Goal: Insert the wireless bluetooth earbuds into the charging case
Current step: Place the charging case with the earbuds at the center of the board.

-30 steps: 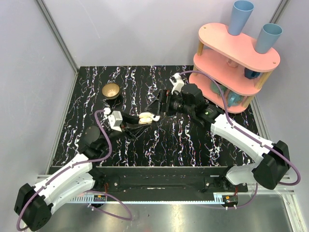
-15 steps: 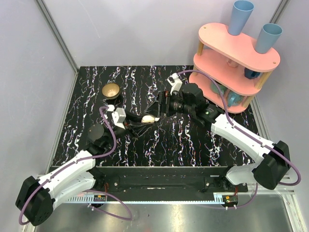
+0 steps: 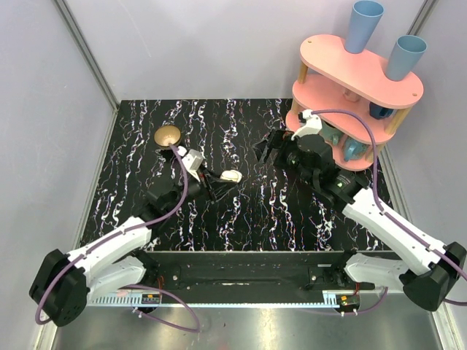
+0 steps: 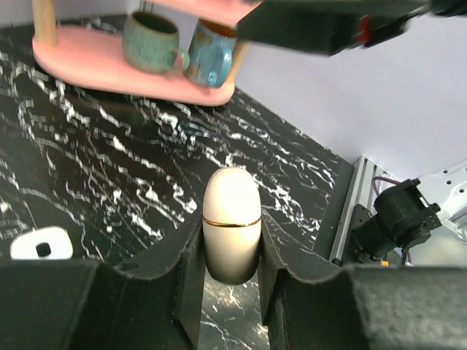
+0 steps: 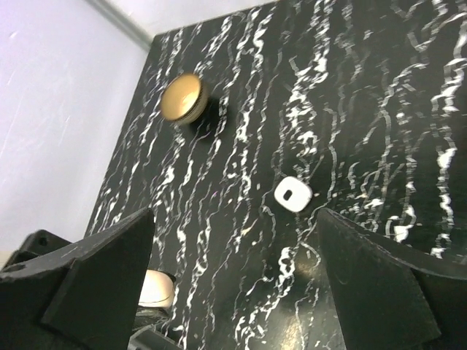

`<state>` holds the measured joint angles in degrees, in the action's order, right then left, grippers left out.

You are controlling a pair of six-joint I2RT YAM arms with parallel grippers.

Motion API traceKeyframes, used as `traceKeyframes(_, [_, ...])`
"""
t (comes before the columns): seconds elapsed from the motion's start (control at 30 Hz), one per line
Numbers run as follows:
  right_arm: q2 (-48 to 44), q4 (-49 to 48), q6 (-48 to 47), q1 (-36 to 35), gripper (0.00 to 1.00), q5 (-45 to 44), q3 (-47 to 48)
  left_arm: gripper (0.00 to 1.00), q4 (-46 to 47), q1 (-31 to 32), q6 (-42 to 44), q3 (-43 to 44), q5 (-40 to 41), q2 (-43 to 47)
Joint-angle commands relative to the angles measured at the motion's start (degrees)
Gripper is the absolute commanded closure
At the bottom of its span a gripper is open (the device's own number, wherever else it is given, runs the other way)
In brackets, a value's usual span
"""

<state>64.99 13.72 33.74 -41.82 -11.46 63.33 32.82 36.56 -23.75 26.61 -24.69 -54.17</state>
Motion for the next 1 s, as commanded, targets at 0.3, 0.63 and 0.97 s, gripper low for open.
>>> traceKeyframes(0.3, [-8.0,2.1,1.1,0.6,0.00,-16.0,-3.6,1.00,11.6,0.2,-20.6,-1.0,3.5,-21.7])
traceKeyframes(0.63, [-9.0,2.4,0.3,0.9,0.00,-16.0,-4.0,0.99,32.5,0.4,-33.8,-1.3,0.4,-42.4])
traceKeyframes(0.97, [-9.0,2.3,-0.6,1.0,0.00,-16.3,-4.1,0.88,38.5,0.5,-39.4,-1.5,1.0,-50.9])
